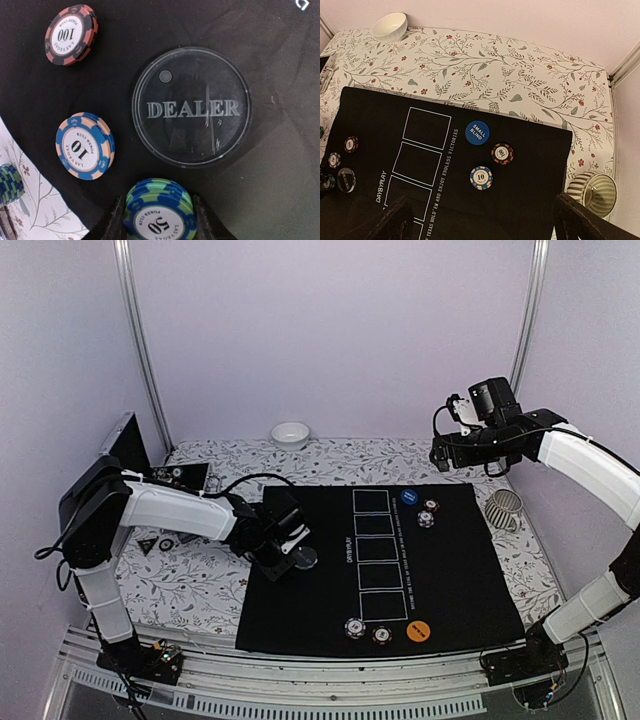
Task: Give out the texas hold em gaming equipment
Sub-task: Place the pile of poker chips at the dealer area, then pick up the pile of poker chips from the pile of poker chips.
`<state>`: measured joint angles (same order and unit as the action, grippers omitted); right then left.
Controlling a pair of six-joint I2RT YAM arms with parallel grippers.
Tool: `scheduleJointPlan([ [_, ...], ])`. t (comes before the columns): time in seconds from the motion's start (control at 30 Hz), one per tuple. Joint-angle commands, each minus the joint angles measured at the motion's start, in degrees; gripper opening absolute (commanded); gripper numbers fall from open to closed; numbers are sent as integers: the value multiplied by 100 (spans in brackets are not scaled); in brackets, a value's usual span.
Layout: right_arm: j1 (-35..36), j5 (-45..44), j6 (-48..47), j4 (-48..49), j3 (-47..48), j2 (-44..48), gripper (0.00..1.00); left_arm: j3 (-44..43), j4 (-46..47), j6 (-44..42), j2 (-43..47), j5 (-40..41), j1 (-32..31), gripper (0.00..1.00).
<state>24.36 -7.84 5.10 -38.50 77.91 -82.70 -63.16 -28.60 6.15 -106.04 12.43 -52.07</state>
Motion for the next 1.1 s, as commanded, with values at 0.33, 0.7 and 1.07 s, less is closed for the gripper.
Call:
scheduleJointPlan([
  [0.33, -10, 189, -77, 47, -38, 16, 99, -1079, -1159, 342, -9, 61, 22, 75],
  [0.7, -8, 317, -105, 60, -56, 60, 99, -1929, -1925, 653, 1156, 128, 1012, 98],
  [1.07, -6, 294, -115, 65, -90, 129, 99, -1390, -1237, 496, 693, -364, 2903, 98],
])
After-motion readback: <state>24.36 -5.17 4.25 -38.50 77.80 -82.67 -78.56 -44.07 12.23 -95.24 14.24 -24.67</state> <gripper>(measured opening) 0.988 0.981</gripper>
